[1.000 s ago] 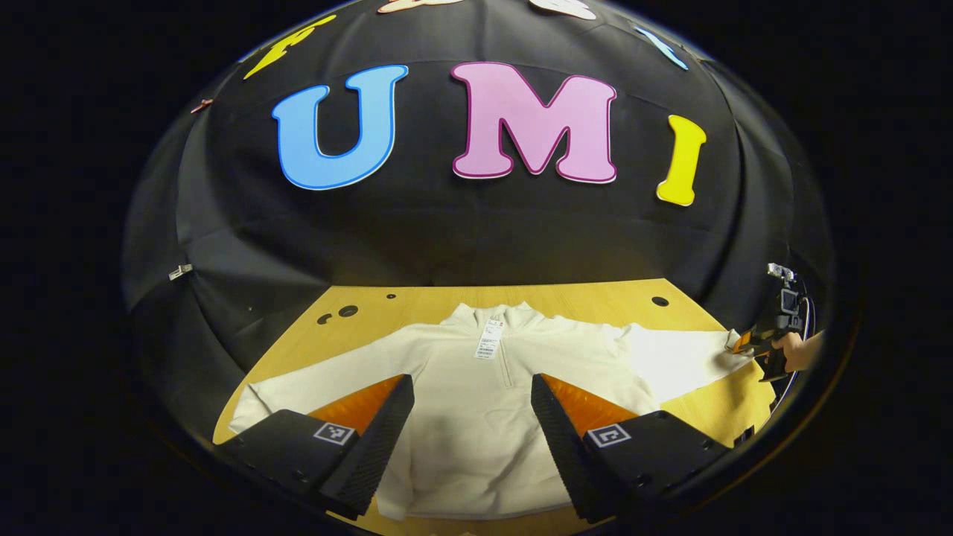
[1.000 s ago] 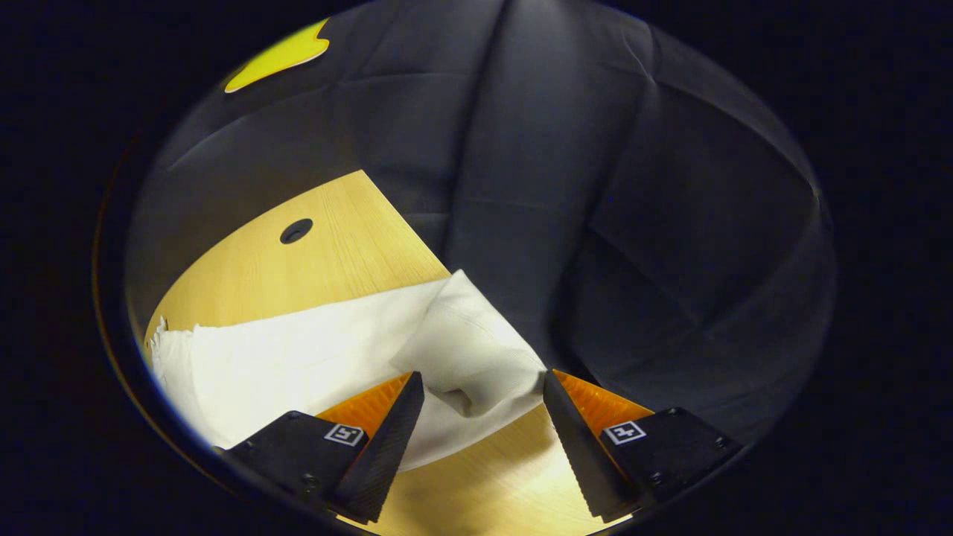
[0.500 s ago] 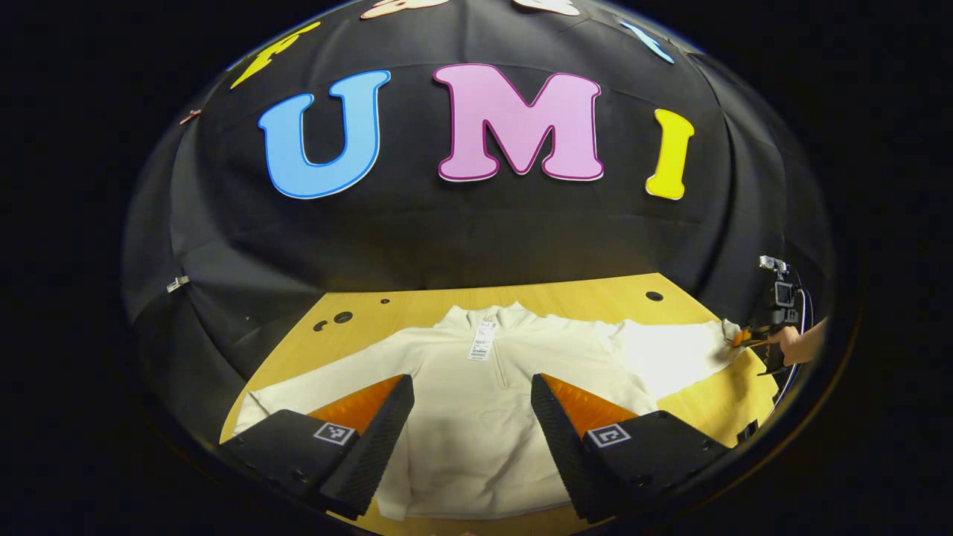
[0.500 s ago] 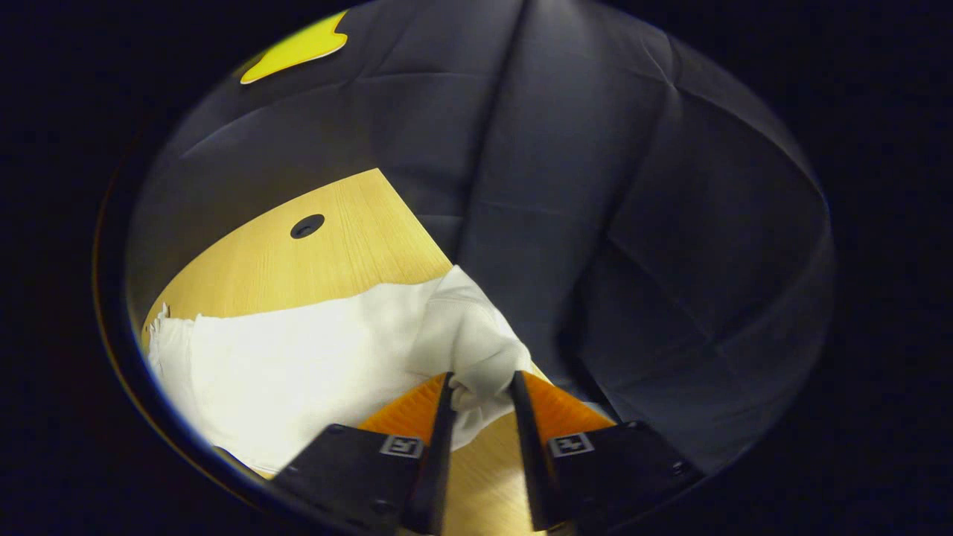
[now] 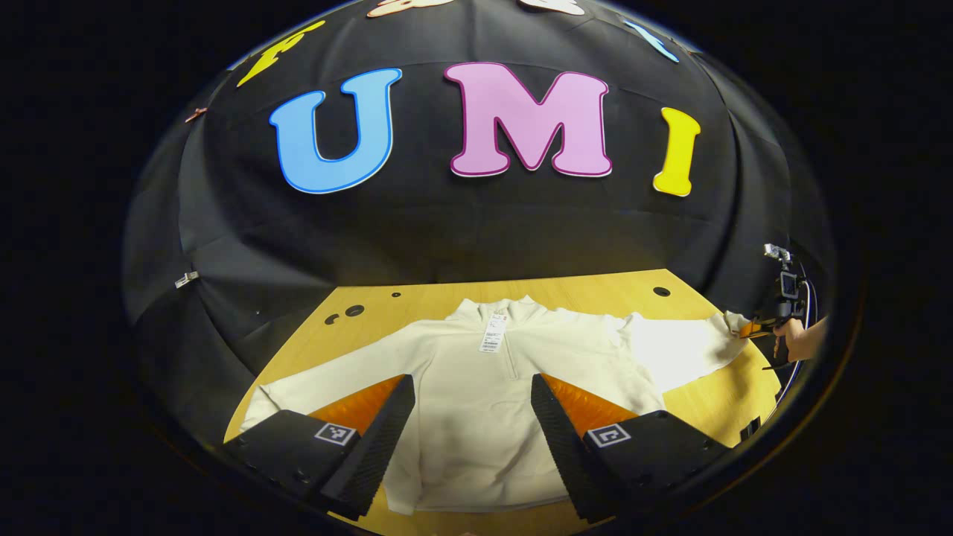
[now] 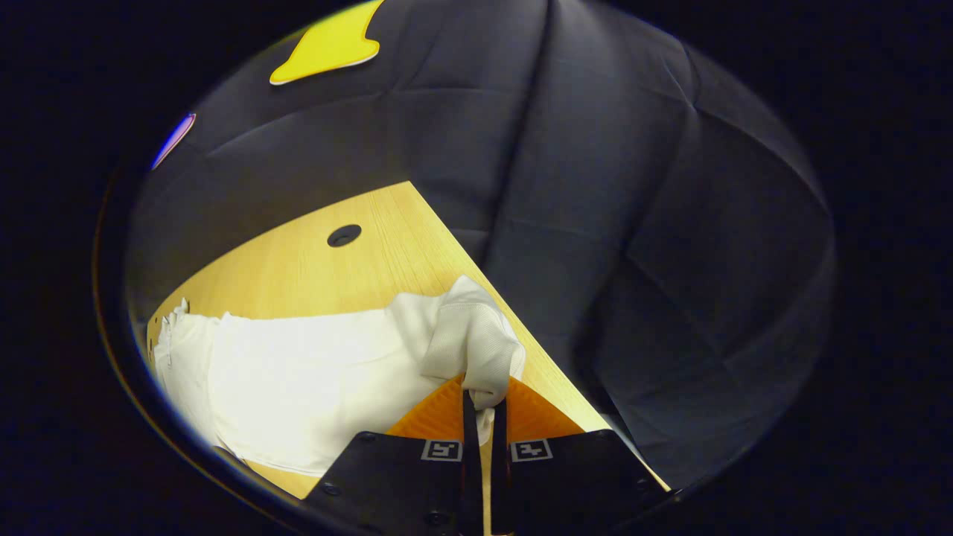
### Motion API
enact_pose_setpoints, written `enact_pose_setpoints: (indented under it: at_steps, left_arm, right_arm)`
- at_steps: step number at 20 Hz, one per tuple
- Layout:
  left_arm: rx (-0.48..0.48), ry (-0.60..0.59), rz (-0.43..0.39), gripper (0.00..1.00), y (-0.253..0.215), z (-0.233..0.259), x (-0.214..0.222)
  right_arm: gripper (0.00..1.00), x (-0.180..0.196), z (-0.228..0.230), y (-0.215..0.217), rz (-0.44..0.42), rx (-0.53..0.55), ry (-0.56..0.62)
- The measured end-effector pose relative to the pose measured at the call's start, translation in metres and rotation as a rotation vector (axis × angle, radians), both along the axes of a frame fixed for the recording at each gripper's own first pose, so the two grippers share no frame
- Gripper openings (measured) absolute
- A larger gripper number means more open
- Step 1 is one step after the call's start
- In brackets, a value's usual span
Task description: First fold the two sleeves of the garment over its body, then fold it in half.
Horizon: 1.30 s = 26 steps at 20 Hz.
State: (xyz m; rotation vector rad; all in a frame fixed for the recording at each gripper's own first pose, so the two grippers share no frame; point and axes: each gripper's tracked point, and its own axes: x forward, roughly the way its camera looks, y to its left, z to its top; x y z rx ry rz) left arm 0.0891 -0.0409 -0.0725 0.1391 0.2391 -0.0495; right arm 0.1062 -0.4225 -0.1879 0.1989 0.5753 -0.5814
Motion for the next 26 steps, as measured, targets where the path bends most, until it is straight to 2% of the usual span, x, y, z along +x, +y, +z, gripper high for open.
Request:
enact_pose_setpoints:
  at_steps: [5, 11, 20, 26]
  left_arm:
    - [-0.049, -0.011, 0.028, 0.97, 0.020, 0.006, -0.002]
    - [-0.102, -0.045, 0.067, 0.97, 0.053, 0.009, -0.011]
    - [-0.158, -0.049, 0.170, 0.97, 0.125, -0.006, -0.048]
    - [-0.161, -0.038, 0.224, 0.97, 0.162, -0.019, -0.074]
  right_arm:
    - [0.09, 0.011, 0.052, 0.032, 0.067, -0.049, -0.050]
    - [0.08, 0.045, 0.102, 0.101, 0.191, -0.103, -0.106]
    - [0.08, 0.093, 0.154, 0.248, 0.376, -0.062, -0.210]
    - [0.08, 0.122, 0.167, 0.360, 0.531, -0.065, -0.239]
